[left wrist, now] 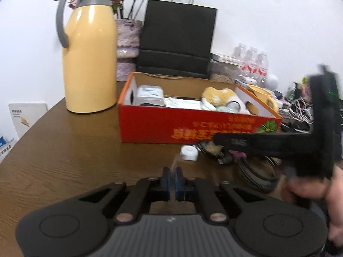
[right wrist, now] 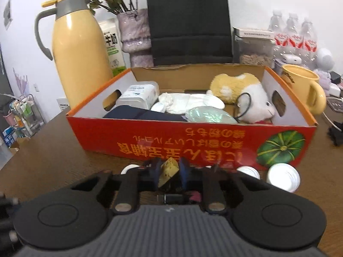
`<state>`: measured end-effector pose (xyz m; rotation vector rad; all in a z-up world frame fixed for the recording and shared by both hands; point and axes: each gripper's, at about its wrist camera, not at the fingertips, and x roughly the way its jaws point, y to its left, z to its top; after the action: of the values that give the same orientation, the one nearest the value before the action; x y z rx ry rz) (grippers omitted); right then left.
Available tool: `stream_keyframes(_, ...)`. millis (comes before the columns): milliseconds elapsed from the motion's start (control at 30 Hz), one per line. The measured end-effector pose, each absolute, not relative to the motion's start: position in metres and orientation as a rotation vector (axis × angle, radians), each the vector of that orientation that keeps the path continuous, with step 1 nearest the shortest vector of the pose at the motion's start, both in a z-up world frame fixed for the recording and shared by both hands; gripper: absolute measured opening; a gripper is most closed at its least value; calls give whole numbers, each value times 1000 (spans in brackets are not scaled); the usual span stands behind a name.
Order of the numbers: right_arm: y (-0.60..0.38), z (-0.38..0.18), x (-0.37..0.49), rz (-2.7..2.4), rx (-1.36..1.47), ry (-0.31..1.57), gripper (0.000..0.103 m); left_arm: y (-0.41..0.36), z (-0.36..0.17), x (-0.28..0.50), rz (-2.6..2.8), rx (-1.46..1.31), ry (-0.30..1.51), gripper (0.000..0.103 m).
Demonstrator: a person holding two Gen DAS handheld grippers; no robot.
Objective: Organize objects
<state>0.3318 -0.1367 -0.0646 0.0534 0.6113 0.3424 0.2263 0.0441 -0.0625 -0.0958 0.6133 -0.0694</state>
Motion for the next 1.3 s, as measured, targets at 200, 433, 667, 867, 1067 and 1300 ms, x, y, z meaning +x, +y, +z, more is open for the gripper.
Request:
stream_keyframes(200, -161, -24, 272, 336, 83, 481, 12, 49, -43, 207, -54, -123, 570, 3)
stream_keyframes(433, -189, -12, 159, 318, 74, 461, 12, 29, -33, 136, -118, -139, 582, 3)
stream_keyframes(667, -227, -7, 92, 224, 59, 458, 12, -2, -42, 92, -219, -124, 652, 3)
stream_keyframes(867, -237, 0, 93, 210, 76, 420, 12, -6, -28, 98, -220, -99, 586, 3)
stream_keyframes(1067, -235, 21, 162, 292, 125, 385, 11, 9, -3, 180, -238, -125, 545, 3)
stream_keyframes(1300, -218, 45, 315, 325, 158, 424, 11, 23, 12, 343, -200, -180, 589, 3)
